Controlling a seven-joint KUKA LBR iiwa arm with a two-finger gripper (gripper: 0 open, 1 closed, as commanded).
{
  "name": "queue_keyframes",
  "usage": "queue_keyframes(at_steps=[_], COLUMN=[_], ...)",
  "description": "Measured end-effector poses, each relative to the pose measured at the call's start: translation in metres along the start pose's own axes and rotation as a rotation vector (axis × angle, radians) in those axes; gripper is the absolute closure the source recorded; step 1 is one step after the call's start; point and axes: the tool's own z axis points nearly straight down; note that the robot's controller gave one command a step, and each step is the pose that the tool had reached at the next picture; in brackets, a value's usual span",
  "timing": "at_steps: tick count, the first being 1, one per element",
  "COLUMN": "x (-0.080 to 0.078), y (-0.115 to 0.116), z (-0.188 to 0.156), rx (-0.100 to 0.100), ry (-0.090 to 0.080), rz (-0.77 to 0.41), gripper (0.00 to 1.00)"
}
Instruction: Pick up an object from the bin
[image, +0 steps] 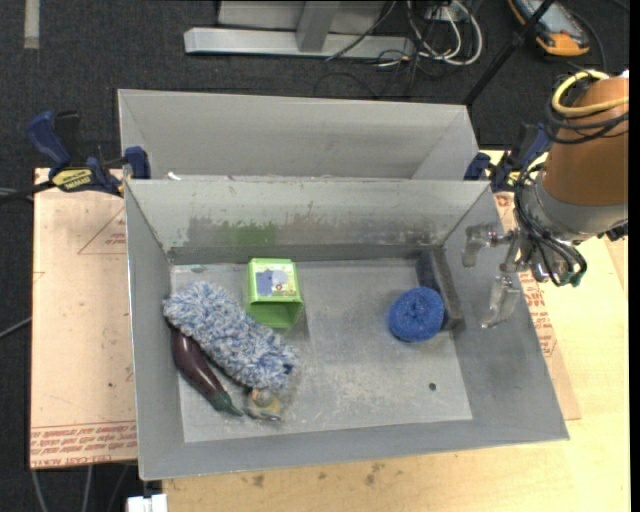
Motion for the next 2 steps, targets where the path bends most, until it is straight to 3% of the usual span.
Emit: queue_keyframes(at_steps=[1, 2], x=[-0.002, -0.005], y=[0.001, 0.020], z=[-0.005, 0.070], rx=[0.001, 0.002], ry=[-0.008, -0.012], rz=[-0.004, 0.007], gripper=[0.00, 0.00])
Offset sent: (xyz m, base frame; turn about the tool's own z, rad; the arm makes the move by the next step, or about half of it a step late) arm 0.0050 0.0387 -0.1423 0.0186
